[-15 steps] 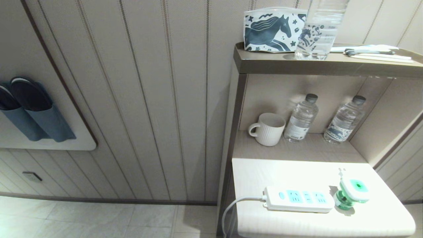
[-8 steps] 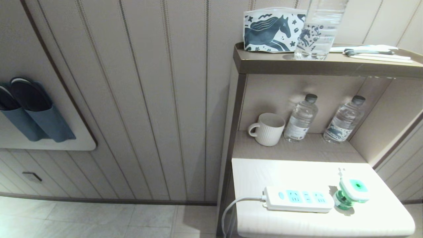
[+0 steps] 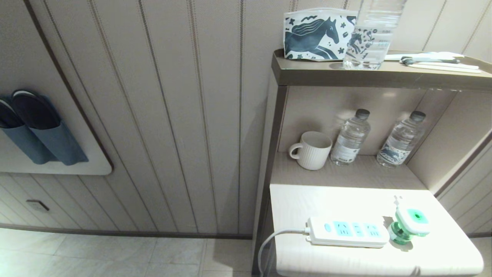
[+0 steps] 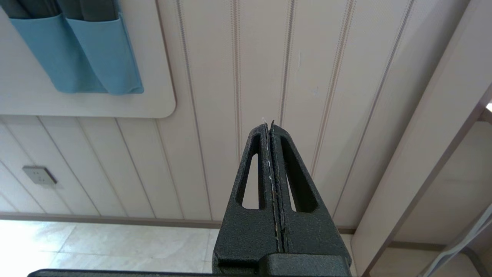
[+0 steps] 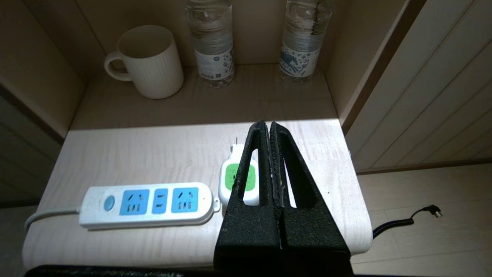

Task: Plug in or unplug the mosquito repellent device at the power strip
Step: Pick up the mosquito repellent liquid

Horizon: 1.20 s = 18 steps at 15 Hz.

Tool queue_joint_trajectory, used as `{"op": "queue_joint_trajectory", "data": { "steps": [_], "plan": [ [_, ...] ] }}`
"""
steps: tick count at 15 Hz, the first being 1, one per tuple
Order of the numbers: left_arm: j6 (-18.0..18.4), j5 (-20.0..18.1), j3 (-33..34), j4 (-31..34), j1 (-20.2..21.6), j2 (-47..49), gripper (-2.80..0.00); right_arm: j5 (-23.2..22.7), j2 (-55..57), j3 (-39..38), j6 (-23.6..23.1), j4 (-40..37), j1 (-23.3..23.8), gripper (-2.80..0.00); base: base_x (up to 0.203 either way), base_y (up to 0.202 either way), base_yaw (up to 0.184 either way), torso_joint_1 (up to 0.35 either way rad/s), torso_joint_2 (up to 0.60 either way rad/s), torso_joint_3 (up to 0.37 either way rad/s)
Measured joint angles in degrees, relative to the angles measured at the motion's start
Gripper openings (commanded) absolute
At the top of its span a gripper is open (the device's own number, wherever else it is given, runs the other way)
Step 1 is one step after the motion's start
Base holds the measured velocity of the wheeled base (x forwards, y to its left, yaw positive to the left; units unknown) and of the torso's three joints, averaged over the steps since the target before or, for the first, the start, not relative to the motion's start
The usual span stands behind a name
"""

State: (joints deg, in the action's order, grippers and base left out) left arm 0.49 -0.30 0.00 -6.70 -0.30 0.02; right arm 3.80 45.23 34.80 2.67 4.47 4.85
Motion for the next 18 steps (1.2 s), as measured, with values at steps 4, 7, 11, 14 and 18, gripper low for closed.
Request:
{"op": "queue_joint_trajectory", "data": {
  "steps": [4,7,11,14,18],
  "plan": [
    [0.11,-0.05,0.0,-0.01,0.0,0.0,-2.8,3.92,10.23,-6.06,-0.63,14.29,-1.68,0.0,0.0,0.0,0.0,0.0,0.0,0.0],
    [0.13,-0.02,0.0,0.09,-0.02,0.0,-2.8,4.12,13.22,-10.05,-0.45,18.43,-5.14,0.0,0.0,0.0,0.0,0.0,0.0,0.0],
    [0.13,-0.05,0.0,0.01,-0.02,0.0,-2.8,3.92,14.46,-11.74,-0.17,18.59,-6.96,0.0,0.0,0.0,0.0,0.0,0.0,0.0],
    [0.12,-0.02,0.0,0.07,0.0,0.0,-2.8,4.1,15.93,-14.26,0.07,23.22,-7.05,0.0,0.0,0.0,0.0,0.0,0.0,0.0],
    [0.13,-0.02,0.0,0.04,0.01,0.0,-2.8,5.92,22.37,-23.48,-0.41,43.46,-6.92,0.0,0.0,0.0,0.0,0.0,0.0,0.0]
  ]
}}
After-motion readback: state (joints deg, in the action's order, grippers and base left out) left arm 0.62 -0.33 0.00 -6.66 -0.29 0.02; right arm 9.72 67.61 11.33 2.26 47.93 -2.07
